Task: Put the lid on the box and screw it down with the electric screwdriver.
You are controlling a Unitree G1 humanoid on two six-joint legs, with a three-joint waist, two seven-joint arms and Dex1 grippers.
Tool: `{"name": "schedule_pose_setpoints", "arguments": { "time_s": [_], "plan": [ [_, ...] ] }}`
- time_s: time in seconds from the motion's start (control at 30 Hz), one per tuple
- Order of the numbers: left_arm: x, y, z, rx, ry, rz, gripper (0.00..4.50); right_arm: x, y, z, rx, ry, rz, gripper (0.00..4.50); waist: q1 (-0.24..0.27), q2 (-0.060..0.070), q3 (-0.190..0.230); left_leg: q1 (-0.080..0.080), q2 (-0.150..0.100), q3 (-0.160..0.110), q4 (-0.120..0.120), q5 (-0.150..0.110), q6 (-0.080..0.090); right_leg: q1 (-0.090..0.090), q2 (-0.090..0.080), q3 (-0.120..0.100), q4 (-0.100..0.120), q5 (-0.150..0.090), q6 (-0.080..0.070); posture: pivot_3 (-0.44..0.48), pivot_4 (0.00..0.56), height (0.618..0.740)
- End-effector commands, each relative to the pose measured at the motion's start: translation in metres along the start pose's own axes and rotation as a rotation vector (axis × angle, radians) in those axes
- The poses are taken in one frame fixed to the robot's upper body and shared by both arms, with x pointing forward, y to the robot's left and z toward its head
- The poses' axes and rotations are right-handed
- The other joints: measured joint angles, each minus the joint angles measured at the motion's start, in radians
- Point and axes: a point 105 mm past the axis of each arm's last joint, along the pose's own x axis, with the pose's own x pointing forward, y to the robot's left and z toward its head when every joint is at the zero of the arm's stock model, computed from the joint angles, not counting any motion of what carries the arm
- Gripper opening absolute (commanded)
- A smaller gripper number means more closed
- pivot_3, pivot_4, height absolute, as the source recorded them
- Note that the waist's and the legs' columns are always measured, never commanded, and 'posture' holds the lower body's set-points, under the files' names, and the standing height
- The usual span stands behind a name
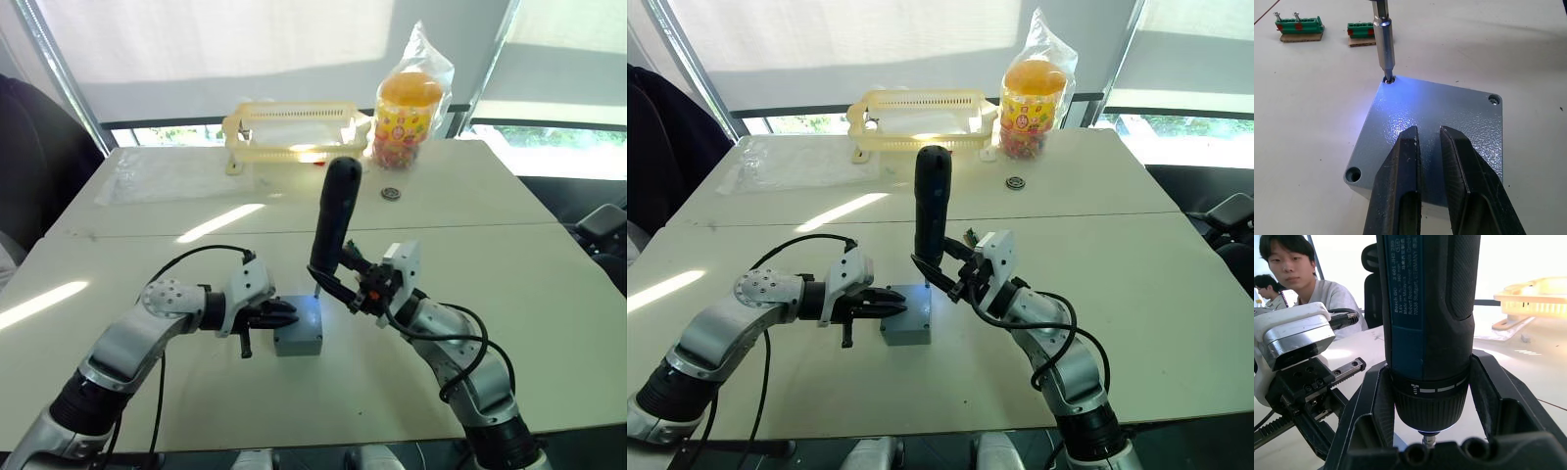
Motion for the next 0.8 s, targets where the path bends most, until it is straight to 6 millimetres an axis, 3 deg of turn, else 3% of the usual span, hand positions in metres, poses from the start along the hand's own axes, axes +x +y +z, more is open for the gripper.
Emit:
{"name": "schedule_pose_setpoints", "arguments": {
  "time_s": [0.03,0.6,0.8],
  "plan": [
    [0.003,-0.002,-0.007,-0.018,0.029,-0.008,0.67,-0.001,0.006,-0.022,0.048,0.097,0.032,1.79,0.0,0.0,0.0,0.0,0.0,0.0,0.0,0.0,0.0,0.0,0.0,0.0,0.0,0.0,0.0,0.0,0.15,0.74],
    [0.004,0.001,-0.01,-0.016,0.036,-0.001,0.67,0.002,0.015,-0.015,0.097,0.081,0.098,1.79,-0.002,0.0,0.0,0.0,0.0,0.0,-0.001,0.0,0.0,0.0,0.0,0.0,0.0,0.0,-0.001,0.0,0.15,0.74],
    [0.004,0.0,-0.013,-0.018,0.039,-0.003,0.67,0.001,0.016,-0.03,0.101,0.14,0.11,1.79,-0.003,0.0,0.0,0.002,0.001,0.0,-0.004,0.0,0.0,0.0,0.001,0.0,0.0,-0.001,-0.002,0.0,0.15,0.74]
  ]
}}
